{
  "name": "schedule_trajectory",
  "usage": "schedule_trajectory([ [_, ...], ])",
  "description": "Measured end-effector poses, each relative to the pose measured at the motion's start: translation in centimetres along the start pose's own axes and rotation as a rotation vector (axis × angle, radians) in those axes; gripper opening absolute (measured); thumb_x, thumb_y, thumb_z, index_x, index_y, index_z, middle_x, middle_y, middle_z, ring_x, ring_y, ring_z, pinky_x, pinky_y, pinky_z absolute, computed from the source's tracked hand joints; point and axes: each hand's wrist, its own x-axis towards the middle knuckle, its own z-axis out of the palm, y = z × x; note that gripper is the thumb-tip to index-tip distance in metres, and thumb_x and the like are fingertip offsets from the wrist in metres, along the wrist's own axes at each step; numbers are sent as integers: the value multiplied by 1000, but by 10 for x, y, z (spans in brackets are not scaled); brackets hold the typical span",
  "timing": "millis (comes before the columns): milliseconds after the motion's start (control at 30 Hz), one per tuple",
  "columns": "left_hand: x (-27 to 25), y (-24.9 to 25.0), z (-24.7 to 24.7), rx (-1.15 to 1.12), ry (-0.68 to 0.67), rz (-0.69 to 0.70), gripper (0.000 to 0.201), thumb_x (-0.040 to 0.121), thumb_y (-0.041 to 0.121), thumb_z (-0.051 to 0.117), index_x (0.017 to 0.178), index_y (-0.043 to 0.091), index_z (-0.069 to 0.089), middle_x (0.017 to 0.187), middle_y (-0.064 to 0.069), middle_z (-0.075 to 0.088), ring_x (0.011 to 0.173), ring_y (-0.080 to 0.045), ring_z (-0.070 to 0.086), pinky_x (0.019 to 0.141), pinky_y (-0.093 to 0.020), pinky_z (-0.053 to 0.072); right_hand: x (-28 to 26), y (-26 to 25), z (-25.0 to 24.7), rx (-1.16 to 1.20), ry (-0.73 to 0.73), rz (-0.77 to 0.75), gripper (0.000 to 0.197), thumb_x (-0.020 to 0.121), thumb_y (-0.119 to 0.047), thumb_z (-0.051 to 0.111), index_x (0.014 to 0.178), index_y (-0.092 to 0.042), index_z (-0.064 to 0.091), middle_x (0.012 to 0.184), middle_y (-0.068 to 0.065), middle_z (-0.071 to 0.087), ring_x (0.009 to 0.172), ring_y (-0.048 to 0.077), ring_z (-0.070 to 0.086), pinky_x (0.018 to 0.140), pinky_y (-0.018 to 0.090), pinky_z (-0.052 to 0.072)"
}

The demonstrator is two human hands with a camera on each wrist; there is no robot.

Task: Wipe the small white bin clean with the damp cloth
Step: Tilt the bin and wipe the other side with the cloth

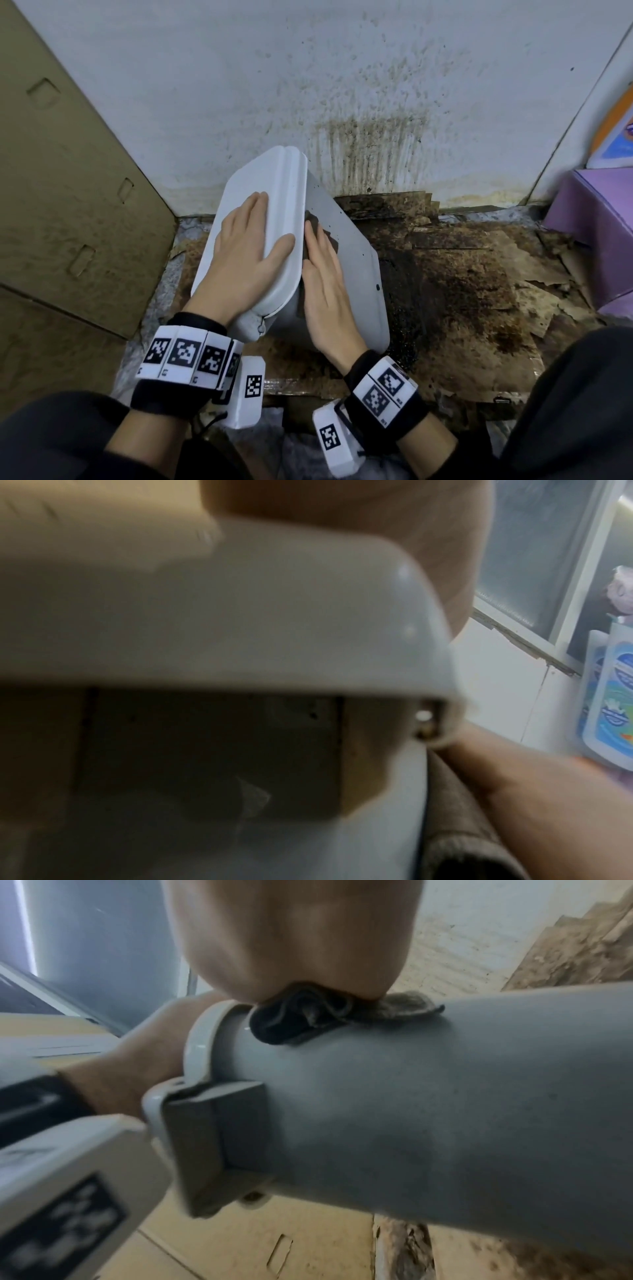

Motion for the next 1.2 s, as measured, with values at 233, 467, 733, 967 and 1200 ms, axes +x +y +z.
schedule_trajectory([
  [233, -1, -4, -1, -3, -3, 3, 95, 84, 72, 22, 163, 21, 9, 170, 2, 8, 154, -13, 4, 123, -36, 6, 54, -2, -19, -44, -182, 41, 54, 116, -27, 17, 166, -29, -2, 169, -20, -8, 154, -3, -18, 128, 26, -10],
  [467, -1, -3, 0, -3, -3, 12, 93, 85, 72, 21, 163, 24, 6, 170, 8, 4, 154, -7, 0, 122, -29, 1, 121, 1, -42, -191, -304, 91, 56, 115, -32, 16, 164, -26, -10, 172, -8, -19, 158, 12, -23, 130, 42, -8],
  [733, -1, -4, 0, -14, 19, 21, 90, 87, 70, 25, 162, 25, 9, 169, 8, 7, 152, -4, 2, 119, -26, 2, 127, 18, -39, -145, -244, 116, 57, 115, -37, 16, 165, -31, -12, 173, -8, -19, 158, 9, -21, 130, 45, -8],
  [967, -3, -6, -1, -26, 7, 13, 90, 87, 70, 25, 162, 25, 9, 169, 8, 8, 152, -7, 3, 121, -30, 5, 47, 15, -20, -103, -153, 49, 55, 116, -28, 19, 165, -34, -4, 173, -15, -12, 156, -3, -18, 127, 25, -10],
  [1200, -2, -3, -3, -28, 9, -1, 91, 85, 71, 25, 162, 25, 9, 169, 7, 8, 152, -7, 4, 121, -32, 6, 43, 11, -16, -111, -132, 7, 54, 115, -26, 21, 166, -33, 1, 172, -17, -7, 155, -6, -15, 128, 24, -9],
])
